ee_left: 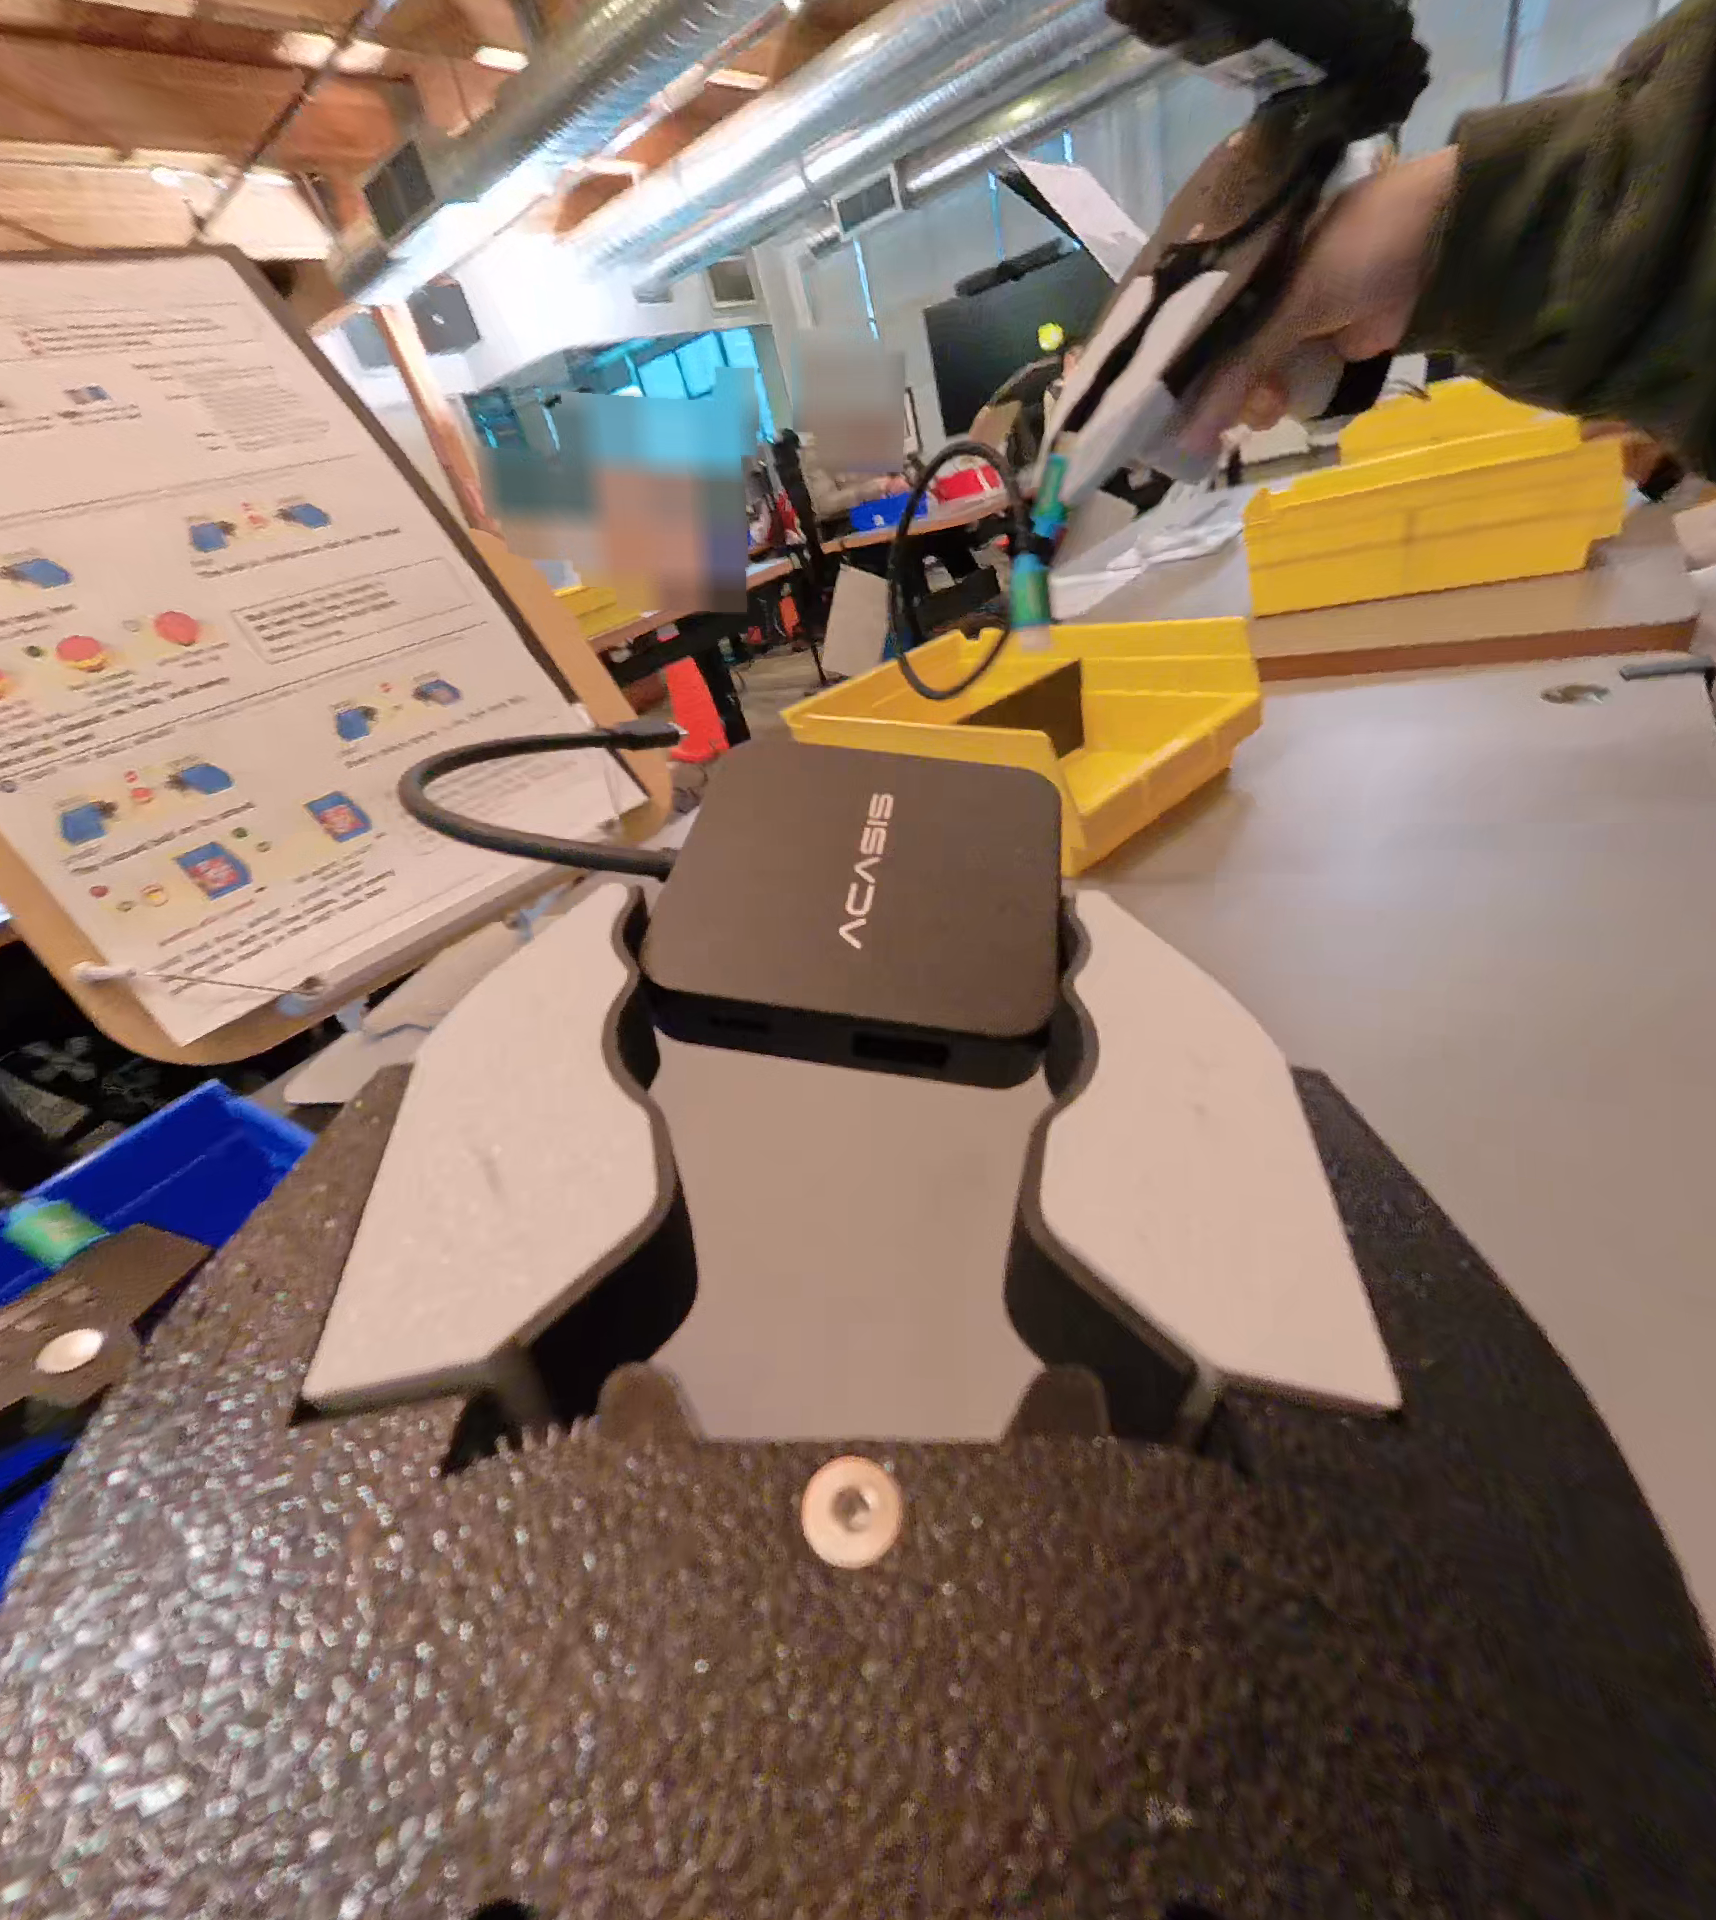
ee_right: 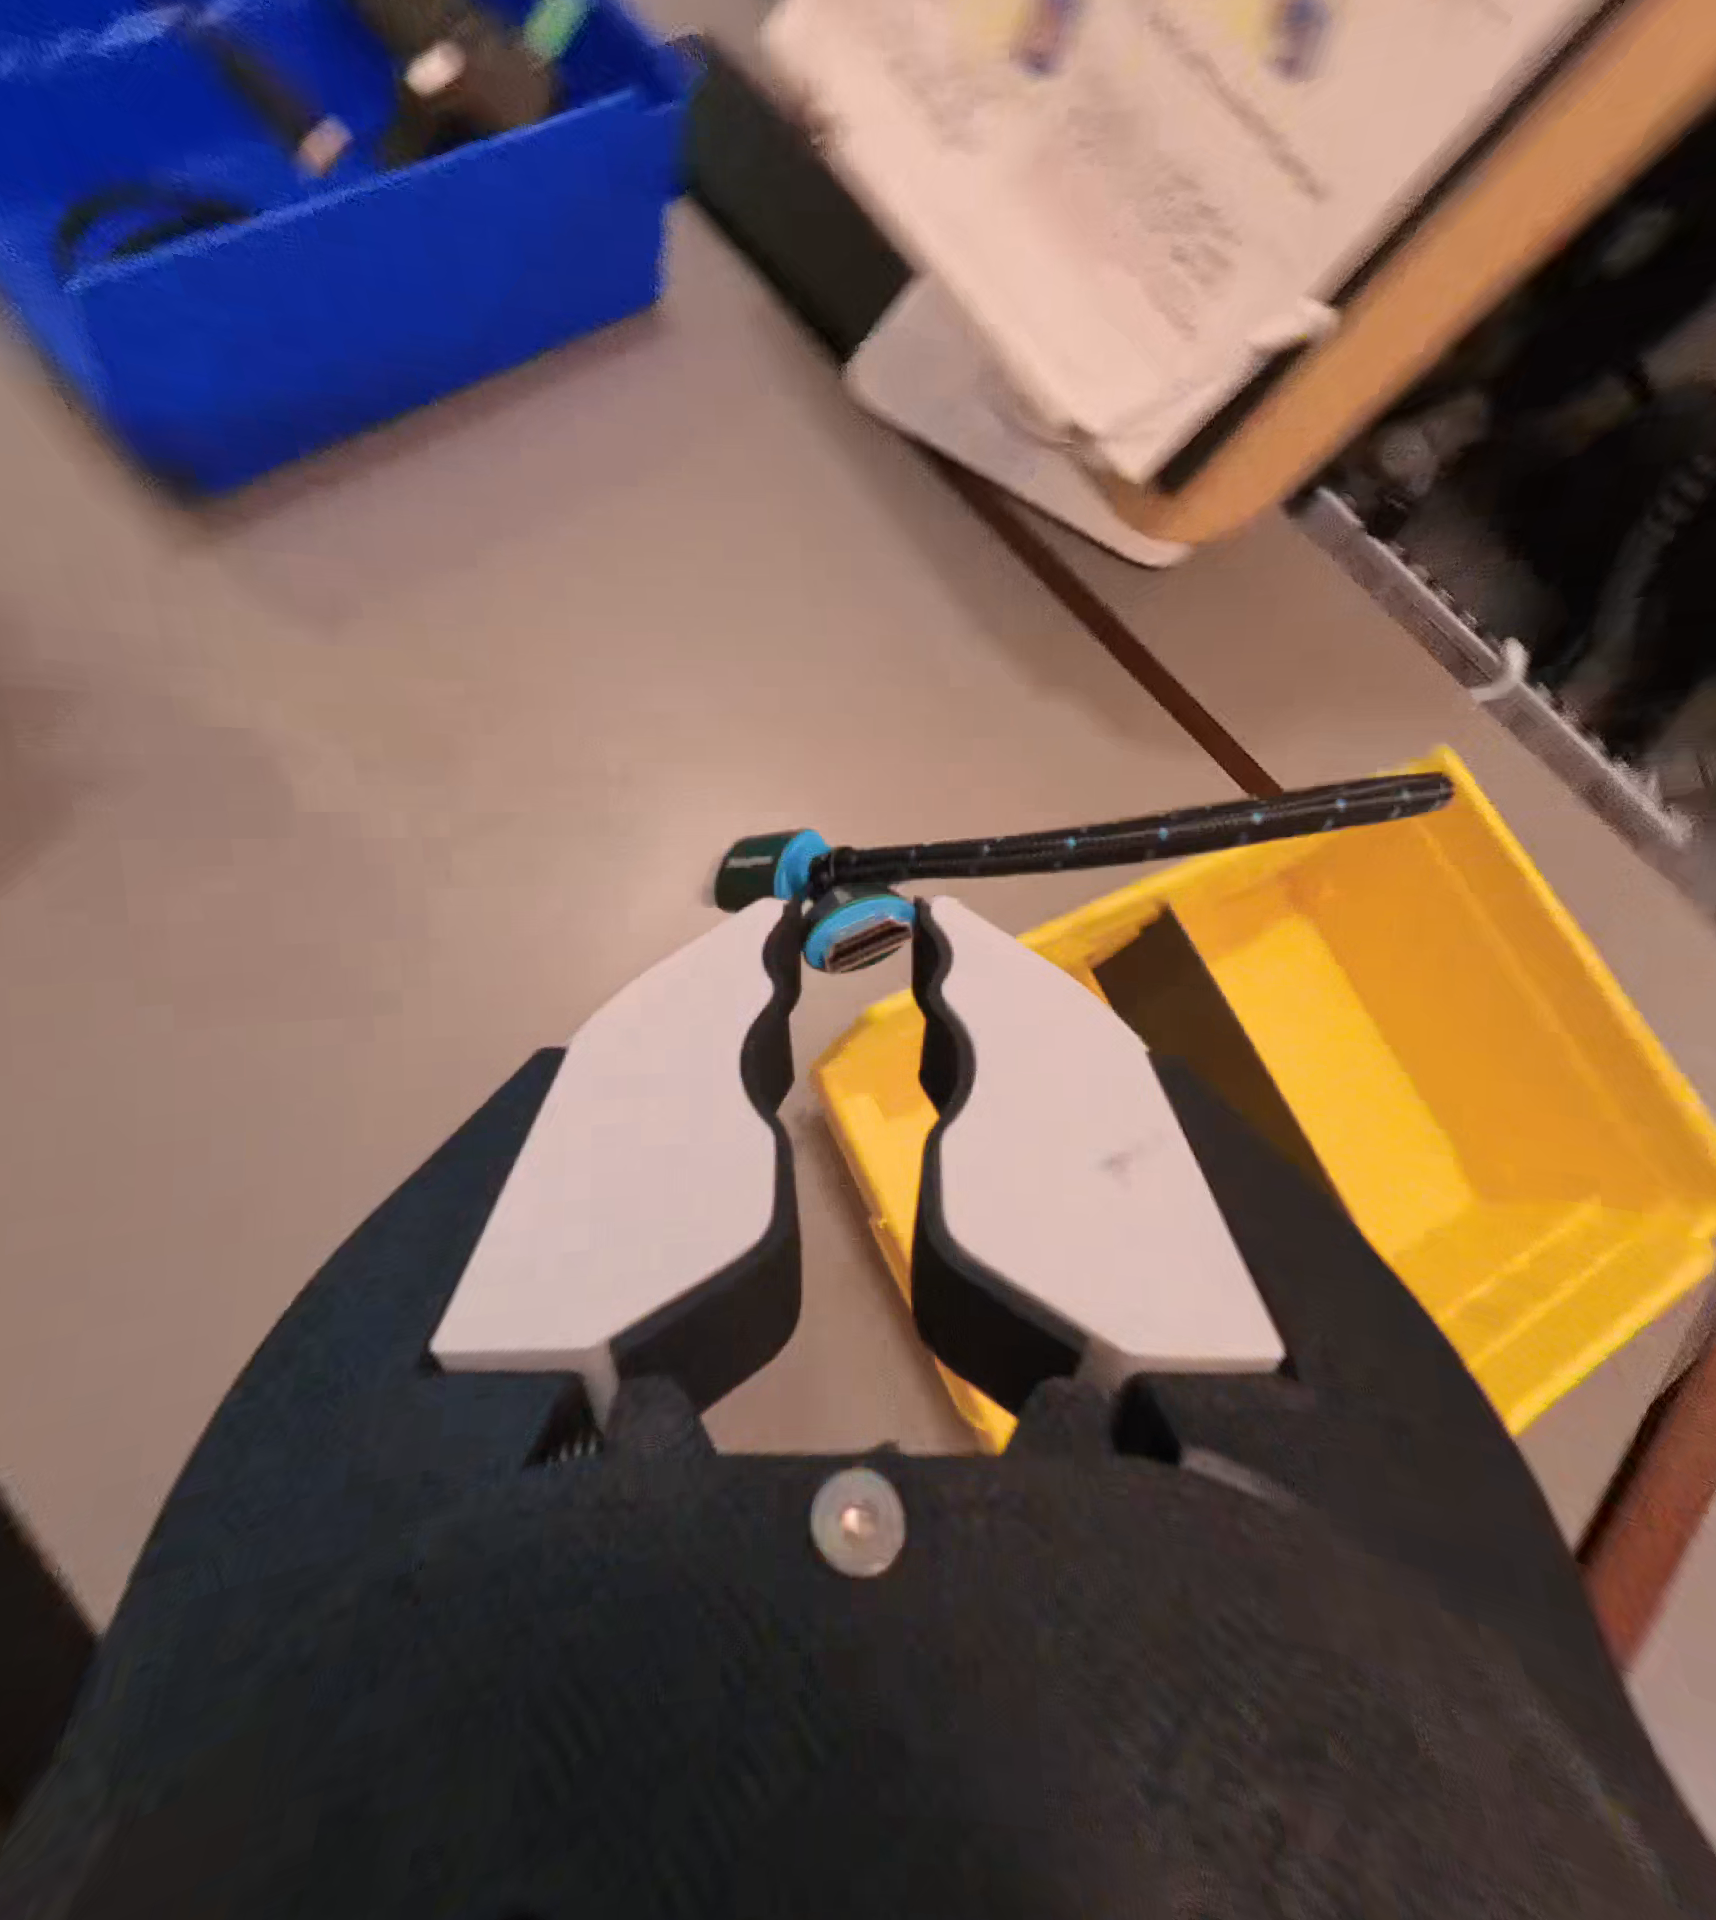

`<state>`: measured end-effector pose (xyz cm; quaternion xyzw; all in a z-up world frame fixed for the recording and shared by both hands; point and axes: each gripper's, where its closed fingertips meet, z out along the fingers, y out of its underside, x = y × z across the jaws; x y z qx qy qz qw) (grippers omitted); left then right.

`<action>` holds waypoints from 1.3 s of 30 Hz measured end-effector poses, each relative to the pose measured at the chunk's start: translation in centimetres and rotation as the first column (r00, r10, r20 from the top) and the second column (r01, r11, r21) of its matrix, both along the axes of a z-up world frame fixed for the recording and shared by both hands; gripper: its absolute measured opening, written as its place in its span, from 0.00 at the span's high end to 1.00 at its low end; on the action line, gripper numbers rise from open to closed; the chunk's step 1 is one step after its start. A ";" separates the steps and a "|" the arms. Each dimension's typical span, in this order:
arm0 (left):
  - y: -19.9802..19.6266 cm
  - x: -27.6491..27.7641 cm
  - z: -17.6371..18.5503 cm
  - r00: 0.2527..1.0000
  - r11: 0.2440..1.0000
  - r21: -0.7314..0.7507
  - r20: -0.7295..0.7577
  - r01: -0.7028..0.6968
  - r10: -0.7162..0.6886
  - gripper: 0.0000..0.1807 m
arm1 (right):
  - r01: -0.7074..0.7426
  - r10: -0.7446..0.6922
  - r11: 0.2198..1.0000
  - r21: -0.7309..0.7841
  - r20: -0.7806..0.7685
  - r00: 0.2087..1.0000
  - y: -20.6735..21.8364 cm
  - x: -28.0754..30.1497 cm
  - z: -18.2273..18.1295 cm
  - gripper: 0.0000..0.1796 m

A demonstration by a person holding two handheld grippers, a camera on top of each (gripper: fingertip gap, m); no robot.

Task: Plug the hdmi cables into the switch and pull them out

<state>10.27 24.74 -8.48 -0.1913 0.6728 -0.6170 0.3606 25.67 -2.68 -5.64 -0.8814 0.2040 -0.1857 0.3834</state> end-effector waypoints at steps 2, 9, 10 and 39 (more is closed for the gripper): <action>-0.9 0.3 -0.8 1.000 1.000 0.023 -0.022 0.013 -0.012 0.60 | 0.151 -0.152 0.986 0.069 0.011 0.988 -2.3 2.2 -1.1 0.89; -2.4 0.6 -2.3 0.994 0.997 0.031 -0.086 0.067 -0.064 0.60 | 0.399 -0.401 0.911 0.104 -0.002 0.916 -8.2 3.1 -4.2 0.90; -2.5 0.6 -2.4 0.993 0.997 0.030 -0.094 0.075 -0.072 0.60 | 0.417 -0.418 0.905 0.088 -0.005 0.908 -8.8 3.0 -4.7 0.90; -5.3 -0.2 -3.4 0.976 0.981 0.052 -0.130 0.185 -0.177 0.60 | -0.224 0.198 0.865 0.449 0.104 0.975 9.0 -8.9 -3.7 0.54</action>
